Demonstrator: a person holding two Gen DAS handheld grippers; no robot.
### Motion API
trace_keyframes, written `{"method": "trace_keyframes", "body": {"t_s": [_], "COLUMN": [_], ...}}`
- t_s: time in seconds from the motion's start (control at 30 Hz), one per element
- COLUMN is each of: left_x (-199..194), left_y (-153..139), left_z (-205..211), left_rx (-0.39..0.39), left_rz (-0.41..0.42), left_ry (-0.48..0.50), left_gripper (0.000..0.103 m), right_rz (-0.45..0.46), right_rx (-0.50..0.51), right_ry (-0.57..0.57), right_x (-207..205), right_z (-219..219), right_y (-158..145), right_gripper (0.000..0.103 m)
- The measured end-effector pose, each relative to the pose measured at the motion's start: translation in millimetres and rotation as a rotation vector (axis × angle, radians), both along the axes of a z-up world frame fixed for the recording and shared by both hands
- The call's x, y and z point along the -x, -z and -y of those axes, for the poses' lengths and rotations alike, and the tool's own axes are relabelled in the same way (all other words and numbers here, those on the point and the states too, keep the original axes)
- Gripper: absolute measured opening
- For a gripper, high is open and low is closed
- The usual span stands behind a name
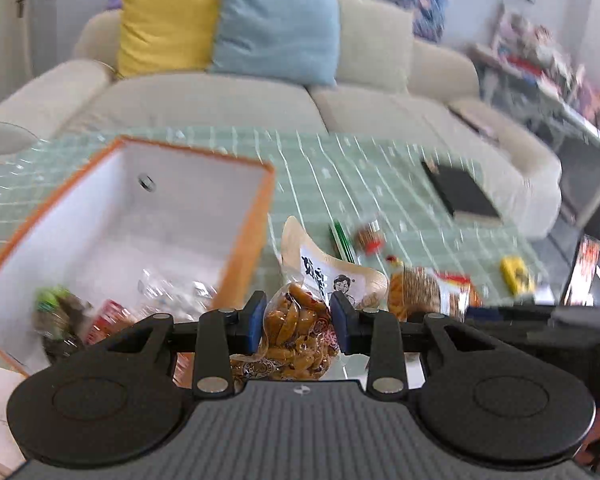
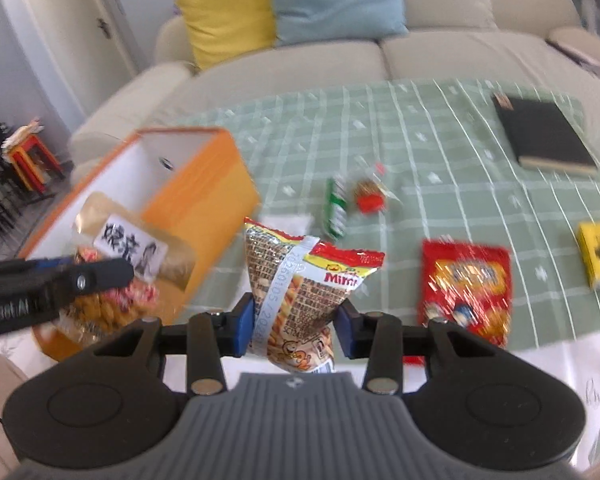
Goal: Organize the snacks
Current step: 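Carry the peanut packet and Mimi bag over the orange box and lower them inside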
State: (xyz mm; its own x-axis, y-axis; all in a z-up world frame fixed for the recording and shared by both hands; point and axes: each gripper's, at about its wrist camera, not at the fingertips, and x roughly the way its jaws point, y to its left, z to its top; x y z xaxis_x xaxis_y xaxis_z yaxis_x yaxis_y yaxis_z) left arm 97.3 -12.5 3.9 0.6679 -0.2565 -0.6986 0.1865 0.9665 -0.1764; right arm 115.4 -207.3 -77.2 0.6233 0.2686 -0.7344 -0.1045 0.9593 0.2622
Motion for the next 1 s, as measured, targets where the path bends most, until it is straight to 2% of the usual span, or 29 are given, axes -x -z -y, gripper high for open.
{"method": "trace_keyframes", "body": {"t_s": [0.2, 0.47, 0.7, 0.87, 1.0], "left_x": [-4, -14, -28, -45, -56], "left_y": [-26, -27, -10, 13, 31], "left_z": [-35, -83, -122, -135, -137], "left_rx": [0.016, 0.021, -0.003, -0.020, 0.000], "left_rz": [0.069, 0.071, 0.010, -0.065, -0.129], "left_ry": [-0.111, -0.239, -0.317, -0.348, -0.347], "left_gripper": [0.039, 0.039, 0.039, 0.039, 0.039], "right_rz": [0.079, 0.175, 0.232, 0.241, 0.256], "right_rx": [-0.015, 0.045, 0.179, 0.330, 0.421], "right_ry": [-0.105, -0.291, -0.436, -0.508, -0.584], "right_x": [-7, -26, -43, -59, -71], "right_z": [-37, -108, -164, -193, -208], "right_y": [-28, -55, -58, -38, -23], "right_gripper": [0.039, 0.039, 0.039, 0.039, 0.039]}}
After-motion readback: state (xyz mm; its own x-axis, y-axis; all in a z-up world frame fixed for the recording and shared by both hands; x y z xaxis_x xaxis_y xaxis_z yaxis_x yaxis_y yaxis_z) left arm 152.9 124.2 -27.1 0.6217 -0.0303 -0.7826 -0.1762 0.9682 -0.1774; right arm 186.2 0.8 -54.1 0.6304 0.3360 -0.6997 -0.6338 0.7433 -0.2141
